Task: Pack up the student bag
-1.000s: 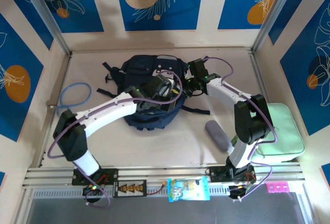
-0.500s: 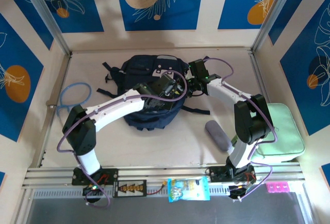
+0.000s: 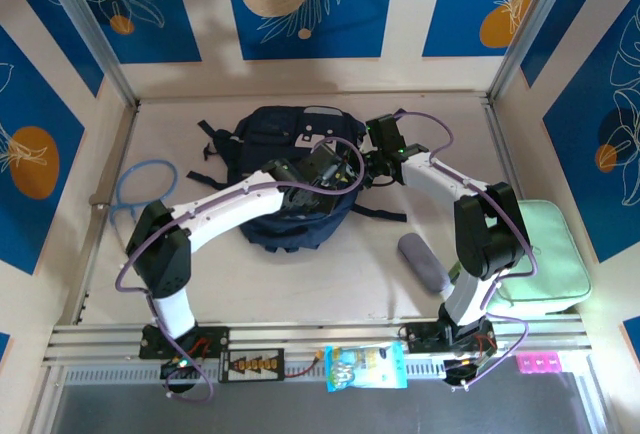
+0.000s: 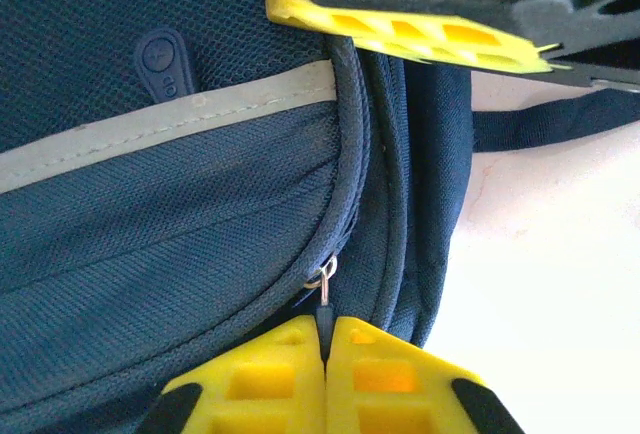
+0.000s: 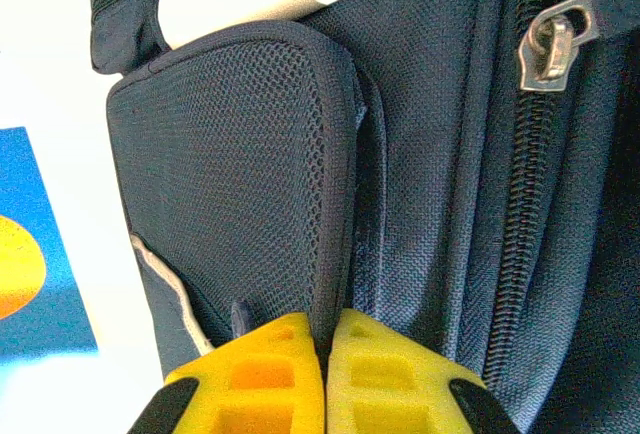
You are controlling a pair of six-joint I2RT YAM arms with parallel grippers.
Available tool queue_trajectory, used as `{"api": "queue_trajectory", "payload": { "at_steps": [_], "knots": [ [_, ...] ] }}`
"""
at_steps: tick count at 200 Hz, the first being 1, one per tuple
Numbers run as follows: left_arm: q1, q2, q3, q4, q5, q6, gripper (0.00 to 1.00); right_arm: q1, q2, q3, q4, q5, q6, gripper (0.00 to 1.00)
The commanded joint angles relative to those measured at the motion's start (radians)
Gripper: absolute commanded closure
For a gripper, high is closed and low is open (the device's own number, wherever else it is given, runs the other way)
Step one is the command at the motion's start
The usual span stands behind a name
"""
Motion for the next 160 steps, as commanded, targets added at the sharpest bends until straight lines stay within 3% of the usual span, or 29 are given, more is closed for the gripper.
{"api": "queue_trajectory", "payload": {
  "at_steps": [1, 70, 111, 160],
  "knots": [
    [-0.003, -0.038, -0.011, -0.025, -0.029, -0.01, 1.0, -0.005, -0.044, -0.007, 0.027, -0.026, 0.007, 0.95],
    [0.081, -0.263, -0.246, -0.003, -0.036, 0.017, 1.0, -0.068, -0.067, -0.016, -0.017, 0.04, -0.04, 0.97],
    [0.115, -0.346, -0.313, 0.07, 0.045, 0.117, 1.0, -0.103, -0.074, -0.006, -0.03, 0.046, -0.078, 0.94],
    [0.111, -0.282, -0.223, 0.192, 0.276, 0.156, 1.0, -0.123, -0.173, -0.038, -0.102, 0.079, -0.044, 0.56]
  ]
}}
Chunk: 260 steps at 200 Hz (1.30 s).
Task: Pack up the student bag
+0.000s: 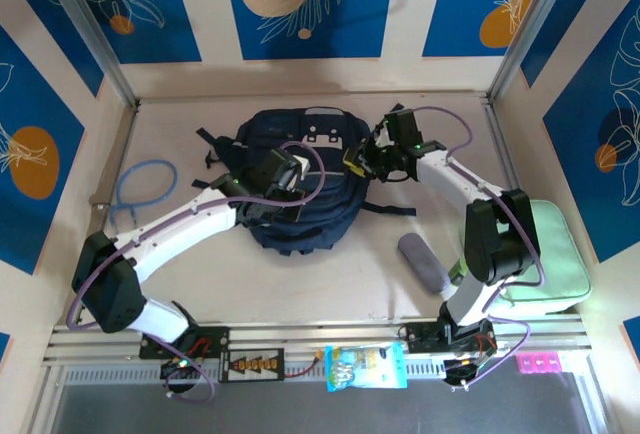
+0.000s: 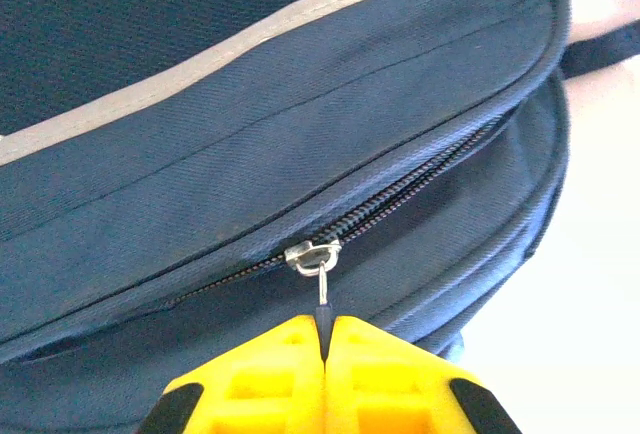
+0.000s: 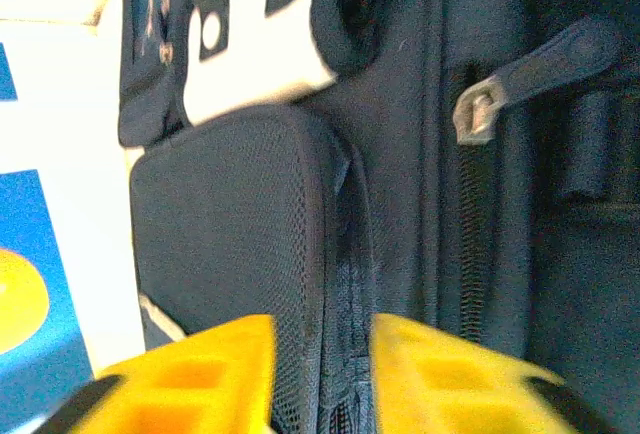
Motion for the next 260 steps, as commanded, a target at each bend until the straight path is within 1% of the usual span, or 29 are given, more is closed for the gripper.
{"api": "queue_trajectory", "payload": {
  "at_steps": [1, 21, 40, 51, 76, 104, 120, 153, 182, 231, 260],
  "knots": [
    [0.001, 0.027, 0.071, 0.076, 0.168, 0.039, 1.0, -0.017, -0.099, -0.031, -0.055, 0.05, 0.013, 0.56],
    [-0.006, 0.069, 0.111, 0.133, 0.255, 0.033, 1.0, -0.022, -0.184, -0.093, -0.075, 0.073, 0.072, 0.51],
    [-0.017, 0.117, 0.141, 0.196, 0.33, 0.01, 1.0, -0.019, -0.26, -0.165, -0.06, 0.059, 0.145, 0.5],
    [-0.024, 0.146, 0.161, 0.225, 0.352, -0.005, 1.0, -0.012, -0.298, -0.207, -0.051, 0.058, 0.192, 0.5],
    [-0.048, 0.211, 0.214, 0.231, 0.341, -0.012, 1.0, 0.001, -0.374, -0.294, -0.023, 0.08, 0.287, 0.49],
    [-0.058, 0.244, 0.224, 0.221, 0.316, -0.014, 1.0, 0.006, -0.417, -0.323, -0.029, 0.114, 0.325, 0.46],
    [-0.058, 0.247, 0.215, 0.221, 0.318, -0.011, 1.0, 0.008, -0.409, -0.317, -0.024, 0.113, 0.329, 0.45],
    [-0.058, 0.244, 0.202, 0.213, 0.313, -0.002, 1.0, 0.014, -0.339, -0.287, 0.023, 0.05, 0.325, 0.45],
    [-0.058, 0.243, 0.199, 0.202, 0.31, 0.004, 1.0, 0.02, -0.305, -0.277, 0.043, 0.034, 0.33, 0.56],
    [-0.059, 0.239, 0.192, 0.167, 0.288, 0.025, 1.0, 0.017, -0.291, -0.264, 0.023, 0.069, 0.303, 0.78],
    [-0.056, 0.215, 0.186, 0.062, 0.235, 0.068, 1.0, 0.015, -0.282, -0.23, -0.025, 0.12, 0.258, 0.85]
  ]
}}
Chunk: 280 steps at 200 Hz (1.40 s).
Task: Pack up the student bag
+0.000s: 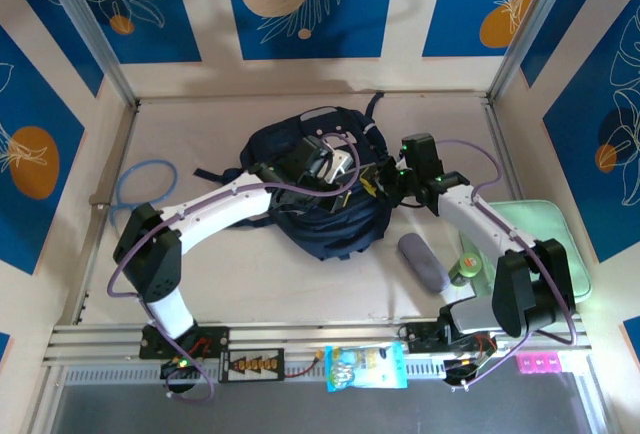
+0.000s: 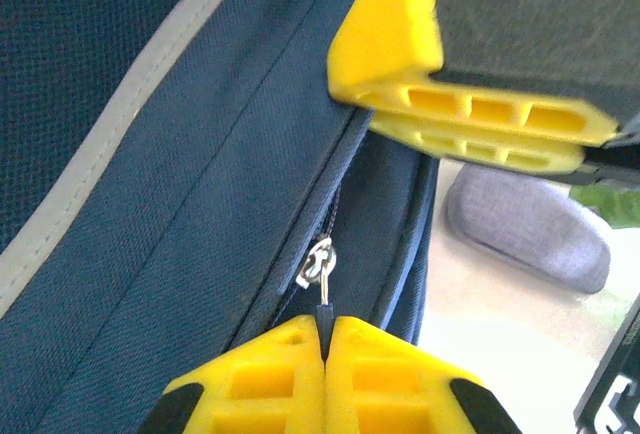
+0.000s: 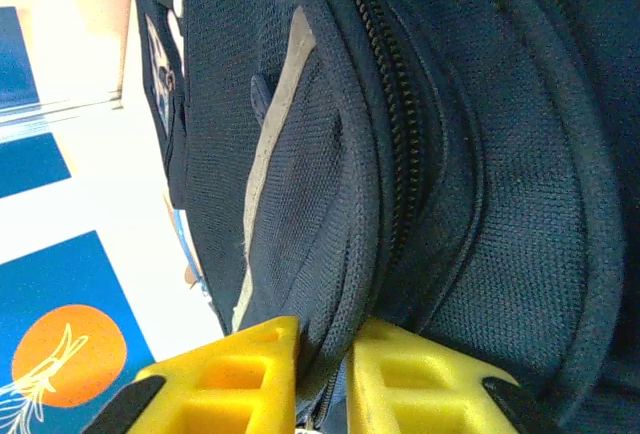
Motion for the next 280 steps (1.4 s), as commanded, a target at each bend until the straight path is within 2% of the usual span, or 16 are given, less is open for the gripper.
{"api": "queue_trajectory", "payload": {
  "at_steps": [1, 61, 111, 171, 217, 257, 280],
  "knots": [
    [-0.005, -0.031, 0.004, -0.09, -0.045, 0.052, 1.0, 0.002, 0.013, 0.047, -0.051, 0.053, -0.048, 0.85],
    [0.016, -0.162, -0.131, -0.298, -0.172, 0.095, 1.0, -0.016, 0.032, 0.111, -0.105, 0.127, -0.124, 0.88],
    [0.086, -0.285, -0.231, -0.353, -0.244, 0.122, 1.0, -0.025, 0.04, 0.113, -0.105, 0.136, -0.138, 0.89],
    [0.19, -0.19, -0.187, -0.318, -0.302, 0.097, 1.0, -0.022, 0.058, 0.136, -0.133, 0.125, -0.176, 0.89],
    [0.259, -0.153, -0.119, -0.275, -0.248, 0.143, 1.0, -0.006, 0.075, 0.133, -0.104, 0.065, -0.205, 0.88],
    [0.33, -0.166, -0.14, -0.223, -0.219, 0.168, 1.0, 0.072, 0.141, 0.162, -0.06, 0.013, -0.221, 0.88],
    [0.385, -0.186, -0.186, -0.176, -0.198, 0.161, 0.93, 0.11, 0.205, 0.203, -0.027, 0.004, -0.223, 0.88]
  ]
}}
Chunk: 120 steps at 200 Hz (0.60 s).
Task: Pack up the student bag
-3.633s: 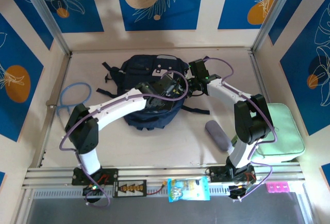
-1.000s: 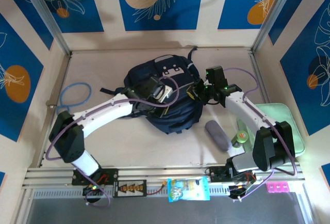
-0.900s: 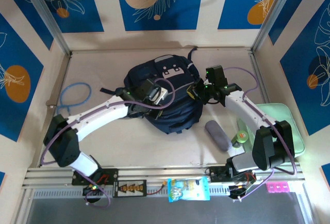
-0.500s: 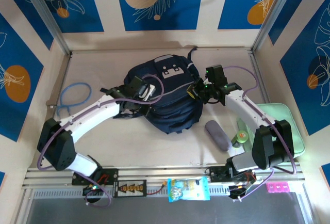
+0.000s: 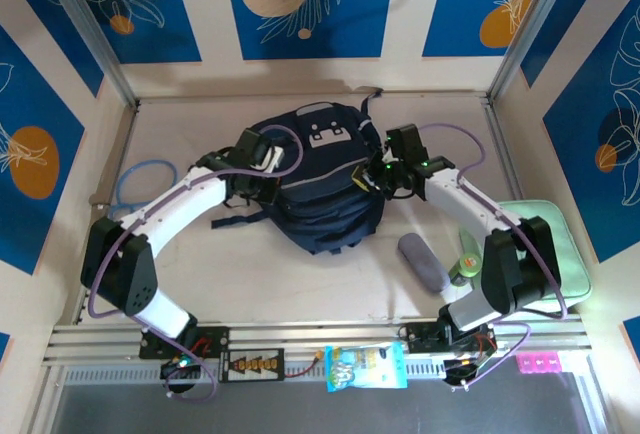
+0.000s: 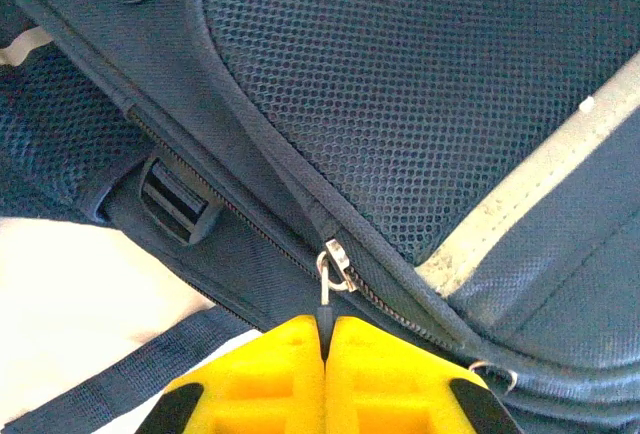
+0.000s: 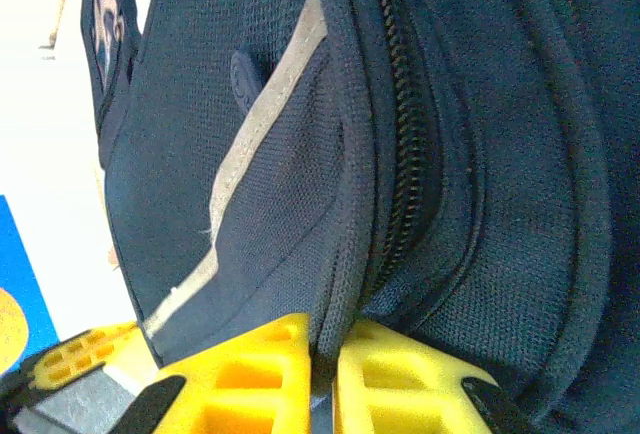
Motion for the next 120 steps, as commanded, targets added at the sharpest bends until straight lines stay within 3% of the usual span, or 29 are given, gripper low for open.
{"api": "queue_trajectory", "payload": {
  "at_steps": [1, 25, 41, 59, 74, 88, 120],
  "knots": [
    [0.063, -0.03, -0.035, 0.046, 0.01, 0.014, 0.92, 0.04, 0.064, 0.061, 0.057, -0.042, -0.035, 0.88],
    [0.086, -0.062, -0.047, 0.05, 0.021, 0.002, 0.58, 0.074, 0.073, 0.134, -0.049, 0.032, -0.112, 0.83],
    [0.088, -0.109, -0.055, 0.042, 0.008, 0.0, 0.36, 0.113, 0.023, 0.147, -0.162, 0.148, -0.188, 0.66],
    [0.096, -0.186, -0.08, 0.048, -0.016, -0.002, 0.2, 0.122, -0.052, 0.123, -0.256, 0.218, -0.247, 0.48],
    [0.108, -0.253, -0.104, 0.061, -0.042, -0.006, 0.11, 0.121, -0.12, 0.098, -0.34, 0.297, -0.287, 0.39],
    [0.128, -0.307, -0.119, 0.066, -0.061, -0.011, 0.05, 0.116, -0.174, 0.052, -0.399, 0.385, -0.315, 0.36],
    [0.194, -0.36, -0.102, 0.038, -0.014, -0.018, 0.03, 0.021, -0.251, -0.106, -0.512, 0.5, -0.309, 0.23]
  ]
}}
